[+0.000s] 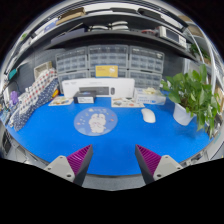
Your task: Arrange mouse
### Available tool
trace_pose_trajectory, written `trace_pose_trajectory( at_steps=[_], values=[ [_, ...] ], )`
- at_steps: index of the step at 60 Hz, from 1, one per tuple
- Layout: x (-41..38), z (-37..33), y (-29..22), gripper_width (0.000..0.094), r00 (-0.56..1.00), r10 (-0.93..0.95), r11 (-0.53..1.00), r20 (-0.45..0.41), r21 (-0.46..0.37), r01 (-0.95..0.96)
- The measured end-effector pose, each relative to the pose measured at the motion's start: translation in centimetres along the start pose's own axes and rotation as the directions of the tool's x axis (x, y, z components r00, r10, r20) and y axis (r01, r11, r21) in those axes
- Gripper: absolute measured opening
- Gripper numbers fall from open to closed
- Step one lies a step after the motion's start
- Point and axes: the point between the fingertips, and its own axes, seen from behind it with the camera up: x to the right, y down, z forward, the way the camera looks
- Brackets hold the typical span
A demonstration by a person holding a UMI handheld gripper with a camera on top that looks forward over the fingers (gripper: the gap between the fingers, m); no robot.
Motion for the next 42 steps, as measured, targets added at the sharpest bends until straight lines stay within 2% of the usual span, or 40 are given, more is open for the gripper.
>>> trace_pose_trajectory(
  at_steps=[12,24,32,42],
  values=[
    [8.0,5.7,1.6,0.0868,0.996,0.013,0.999,-0.087,-0.039,-0.017],
    [14.6,13.0,-0.8,0.0868,0.991,0.032,0.997,-0.127,-0.064,-0.041],
    [17.6,17.7,-3.1,0.0867,0.991,0.044,0.995,-0.127,-0.078,-0.054],
    [18.7,22.9,-5.4,0.0849,0.996,0.037,0.995,-0.083,-0.094,-0.045]
  ],
)
